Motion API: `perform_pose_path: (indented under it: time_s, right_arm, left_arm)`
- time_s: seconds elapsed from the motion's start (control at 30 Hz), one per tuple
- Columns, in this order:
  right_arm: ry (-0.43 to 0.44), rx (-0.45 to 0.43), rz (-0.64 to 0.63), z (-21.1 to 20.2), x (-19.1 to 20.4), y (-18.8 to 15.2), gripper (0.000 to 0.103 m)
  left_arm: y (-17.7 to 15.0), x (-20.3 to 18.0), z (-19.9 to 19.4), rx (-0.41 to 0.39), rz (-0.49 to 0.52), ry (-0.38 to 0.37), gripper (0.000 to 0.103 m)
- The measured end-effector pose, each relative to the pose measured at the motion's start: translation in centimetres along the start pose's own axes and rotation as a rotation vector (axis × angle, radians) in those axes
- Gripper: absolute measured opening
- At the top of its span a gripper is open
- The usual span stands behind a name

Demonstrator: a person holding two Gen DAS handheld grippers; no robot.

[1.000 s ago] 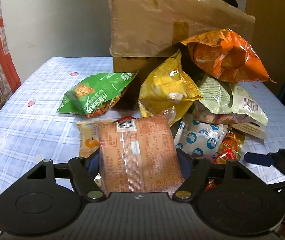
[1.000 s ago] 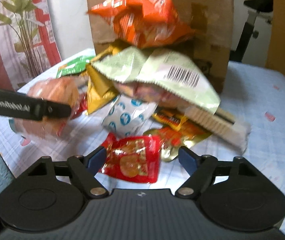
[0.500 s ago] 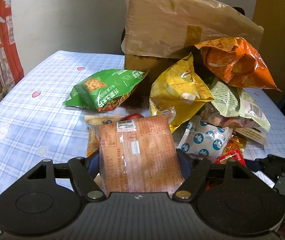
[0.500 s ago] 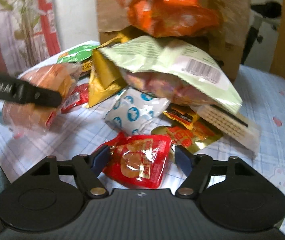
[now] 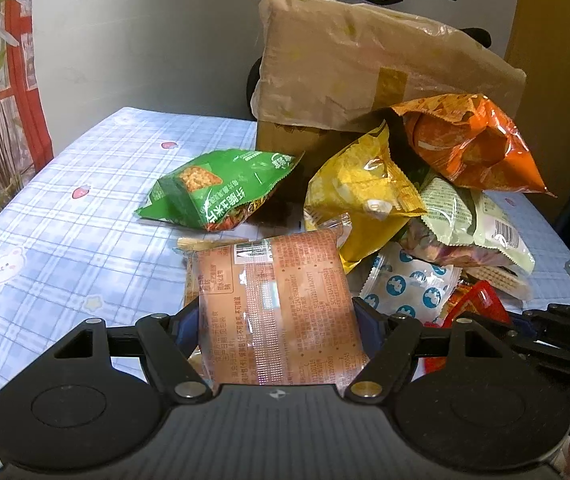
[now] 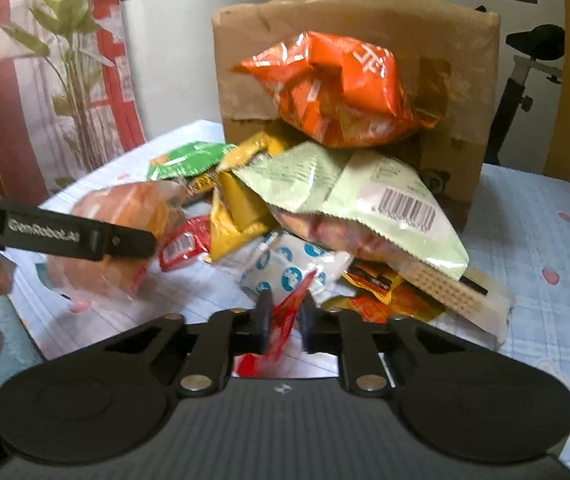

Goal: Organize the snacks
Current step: 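Drop the bread package into the box with the left tool while the right tool drops the red packet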

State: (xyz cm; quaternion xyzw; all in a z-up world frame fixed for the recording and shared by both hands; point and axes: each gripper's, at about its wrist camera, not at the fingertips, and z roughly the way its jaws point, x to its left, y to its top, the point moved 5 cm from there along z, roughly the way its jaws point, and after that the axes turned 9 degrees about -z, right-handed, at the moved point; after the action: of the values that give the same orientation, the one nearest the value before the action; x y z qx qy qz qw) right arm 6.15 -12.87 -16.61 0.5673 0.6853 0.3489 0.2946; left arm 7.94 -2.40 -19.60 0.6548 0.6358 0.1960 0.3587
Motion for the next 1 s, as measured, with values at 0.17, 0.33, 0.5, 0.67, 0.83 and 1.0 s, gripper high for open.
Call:
perform_pose_path:
  time_s: [0.17, 0.33, 0.5, 0.67, 0.83, 1.0]
  right_arm:
    - [0.033, -0.035, 0.004, -1.5, -0.2, 1.3, 0.004]
    - [0.060, -0.075, 0.022, -3.5, -1.1, 3.3, 0.004]
    - [0.089, -0.140, 0.054, -6.2, -2.3, 5.8, 0.004]
    - [0.094, -0.236, 0.073, -8.9, -4.1, 9.4, 0.004]
    - [0.084, -0.325, 0.105, -10.6, -7.1, 13.3, 0.004]
    - [0.034, -0.369, 0.084, -9.5, -10.2, 17.5, 0.004]
  left_arm:
    - [0.7, 0.2, -1.0, -0.027, -0.006, 0.001, 0.077]
    - [2.3, 0.1, -2.3, -0.070, -0.008, 0.002, 0.077]
    - [4.4, 0.2, -3.9, -0.130, 0.003, -0.002, 0.077]
    - [7.8, -0.8, -5.4, -0.185, 0.030, -0.017, 0.077]
    - [12.0, -2.3, -6.2, -0.224, 0.071, -0.052, 0.077]
    - [16.9, -4.5, -5.6, -0.237, 0.091, -0.117, 0.077]
